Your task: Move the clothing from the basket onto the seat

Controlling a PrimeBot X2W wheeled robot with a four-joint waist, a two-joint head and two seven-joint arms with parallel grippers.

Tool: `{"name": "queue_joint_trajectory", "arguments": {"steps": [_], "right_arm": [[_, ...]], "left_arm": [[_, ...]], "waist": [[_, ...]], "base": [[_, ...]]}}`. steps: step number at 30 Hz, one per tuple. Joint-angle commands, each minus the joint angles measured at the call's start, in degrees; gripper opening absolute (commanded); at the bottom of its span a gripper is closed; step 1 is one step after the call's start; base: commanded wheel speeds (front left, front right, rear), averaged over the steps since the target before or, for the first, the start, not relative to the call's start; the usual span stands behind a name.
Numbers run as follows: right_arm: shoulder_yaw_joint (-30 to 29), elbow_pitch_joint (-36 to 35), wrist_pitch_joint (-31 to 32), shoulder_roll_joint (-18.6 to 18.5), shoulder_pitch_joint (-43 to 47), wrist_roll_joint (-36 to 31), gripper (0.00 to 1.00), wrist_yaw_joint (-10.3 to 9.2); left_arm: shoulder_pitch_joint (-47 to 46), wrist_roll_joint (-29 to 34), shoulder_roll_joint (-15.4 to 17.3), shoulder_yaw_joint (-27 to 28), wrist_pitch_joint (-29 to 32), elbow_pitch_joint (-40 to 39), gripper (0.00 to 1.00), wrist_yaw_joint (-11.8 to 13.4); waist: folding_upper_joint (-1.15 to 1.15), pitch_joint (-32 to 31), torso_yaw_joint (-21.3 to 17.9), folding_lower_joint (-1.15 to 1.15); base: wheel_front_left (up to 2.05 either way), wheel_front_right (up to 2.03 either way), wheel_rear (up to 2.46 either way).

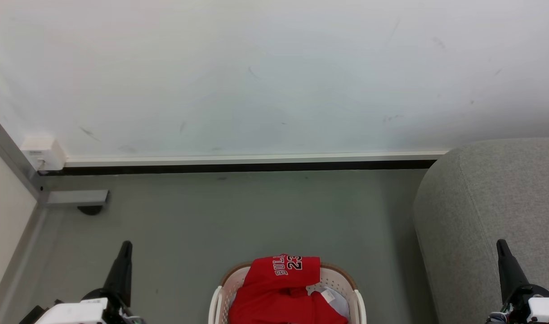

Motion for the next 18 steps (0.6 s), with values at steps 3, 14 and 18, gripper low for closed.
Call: {"name": "queue_joint_trajectory", "arguments": {"steps": [3,14,18], "right_arm": [[-0.2,-0.2,0.1,-0.4,-0.7,0.1,0.00,0.00],[-0.2,-0.2,0.1,-0.4,-0.7,0.1,0.00,0.00],[-0.2,-0.2,0.1,-0.4,-0.7,0.1,0.00,0.00]], "left_arm": [[-0.5,0.7,0.1,0.1,0.2,0.0,0.00,-0.2],[-0.5,0.7,0.1,0.1,0.2,0.0,0.00,-0.2],[-0.5,0.7,0.1,0.1,0.2,0.0,0.00,-0.2]], "waist": [[0.00,0.0,0.0,0.00],[0.00,0.0,0.0,0.00],[0.00,0.0,0.0,0.00]], "base": [[0.00,0.00,0.00],[0.00,0.00,0.00],[0.00,0.00,0.00]]}}
